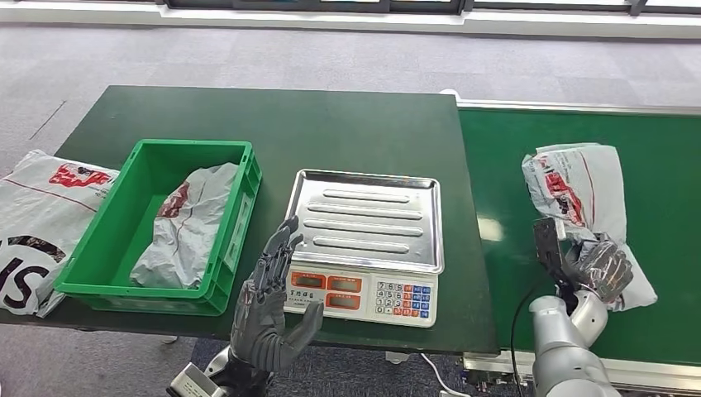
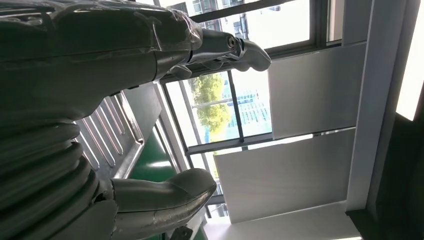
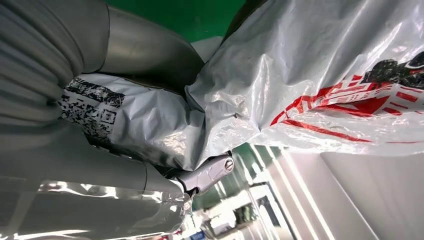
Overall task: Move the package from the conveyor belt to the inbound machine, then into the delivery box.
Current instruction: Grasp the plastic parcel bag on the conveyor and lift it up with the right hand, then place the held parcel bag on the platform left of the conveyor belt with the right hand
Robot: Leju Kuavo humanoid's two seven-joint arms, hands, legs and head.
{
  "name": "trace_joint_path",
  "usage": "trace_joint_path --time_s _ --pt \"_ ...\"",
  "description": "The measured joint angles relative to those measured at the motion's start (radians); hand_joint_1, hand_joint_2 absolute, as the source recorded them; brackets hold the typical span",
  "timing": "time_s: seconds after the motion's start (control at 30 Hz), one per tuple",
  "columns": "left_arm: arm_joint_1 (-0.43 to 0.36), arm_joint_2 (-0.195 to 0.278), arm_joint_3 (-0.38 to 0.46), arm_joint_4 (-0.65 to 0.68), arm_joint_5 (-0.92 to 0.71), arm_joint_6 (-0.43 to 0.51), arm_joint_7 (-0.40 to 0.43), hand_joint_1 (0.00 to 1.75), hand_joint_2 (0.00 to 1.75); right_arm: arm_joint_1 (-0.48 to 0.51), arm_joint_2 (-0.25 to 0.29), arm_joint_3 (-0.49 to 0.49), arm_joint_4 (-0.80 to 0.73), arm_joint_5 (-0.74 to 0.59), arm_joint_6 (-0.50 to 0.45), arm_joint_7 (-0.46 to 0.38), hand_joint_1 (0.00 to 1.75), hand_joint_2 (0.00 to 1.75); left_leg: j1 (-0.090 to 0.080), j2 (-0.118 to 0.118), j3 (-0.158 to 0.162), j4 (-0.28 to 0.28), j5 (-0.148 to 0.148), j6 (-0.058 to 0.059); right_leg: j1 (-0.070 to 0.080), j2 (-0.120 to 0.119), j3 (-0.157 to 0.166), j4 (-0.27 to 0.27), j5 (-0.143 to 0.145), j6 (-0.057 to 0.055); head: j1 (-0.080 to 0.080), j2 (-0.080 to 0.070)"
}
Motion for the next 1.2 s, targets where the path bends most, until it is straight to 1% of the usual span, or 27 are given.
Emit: trace_joint_path --time_s 0.17,0.3,0.4,0.5,0.63,0.7,0.9,1.03,1.2 --pt "-0.001 0.0 0.0 0.002 0.008 0.001 0.0 0.0 1.75 0.018 0.076 0.063 -0.125 -0.023 -0.001 -0.033 1.75 1.75 0.0 0.0 0.0 0.0 0.0 0.0 0.0 0.0 0.0 0.0 0.0 0.0 0.0 0.0" --pt "0.0 0.0 0.0 0.004 0.011 0.002 0.0 0.0 1.75 0.027 0.111 0.095 -0.18 -0.032 -0.001 -0.045 1.75 1.75 0.0 0.0 -0.001 0.0 0.0 0.0 0.0 0.0 0.0 0.0 0.0 0.0 0.0 0.0" --pt "0.0 0.0 0.0 0.004 0.016 0.008 0.0 0.0 1.75 0.037 0.141 0.137 -0.209 -0.039 0.003 -0.073 1.75 1.75 0.0 0.0 -0.001 0.0 0.0 0.0 0.0 0.0 0.0 0.0 0.0 0.0 0.0 0.0" --pt "-0.001 0.001 0.0 0.005 0.027 0.014 0.0 0.0 1.75 0.052 0.186 0.23 -0.227 -0.019 0.02 -0.091 1.75 1.75 0.0 0.002 0.0 0.0 0.0 -0.001 0.0 0.003 -0.001 0.0 0.0 0.0 0.0 0.0" --pt "-0.002 0.001 0.0 0.007 0.033 0.018 0.0 0.0 1.75 0.067 0.251 0.378 -0.236 0.015 0.037 -0.08 1.75 1.75 0.0 0.003 0.0 0.0 0.0 -0.002 0.002 0.004 -0.003 0.0 0.0 -0.001 0.0 0.0" --pt "-0.002 0.001 0.0 0.008 0.034 0.018 0.0 0.0 1.75 0.069 0.271 0.428 -0.239 0.018 0.038 -0.078 1.75 1.75 0.001 0.002 -0.001 0.0 0.0 -0.002 0.003 0.003 -0.002 0.0 0.0 -0.001 0.0 0.0" --pt "-0.003 0.001 0.0 0.012 0.038 0.02 0.0 0.0 1.75 0.076 0.311 0.538 -0.243 0.012 0.065 -0.07 1.75 1.75 0.003 0.003 -0.002 0.0 0.0 -0.002 0.002 0.005 -0.003 0.0 0.0 -0.001 0.0 0.0" --pt "-0.003 0.001 -0.001 0.012 0.037 0.03 0.0 0.0 1.75 0.094 0.332 0.658 -0.243 -0.038 0.074 -0.039 1.75 1.75 0.003 0.001 -0.002 0.0 0.0 -0.002 0.003 0.003 -0.003 0.0 0.0 -0.002 0.0 0.0" --pt "-0.004 0.003 -0.004 0.012 0.041 0.042 0.0 0.0 1.75 0.113 0.334 0.799 -0.243 -0.091 0.118 -0.003 1.75 1.75 0.003 0.001 -0.002 0.0 0.0 -0.003 0.003 0.003 -0.003 0.0 0.0 -0.002 0.0 0.0"
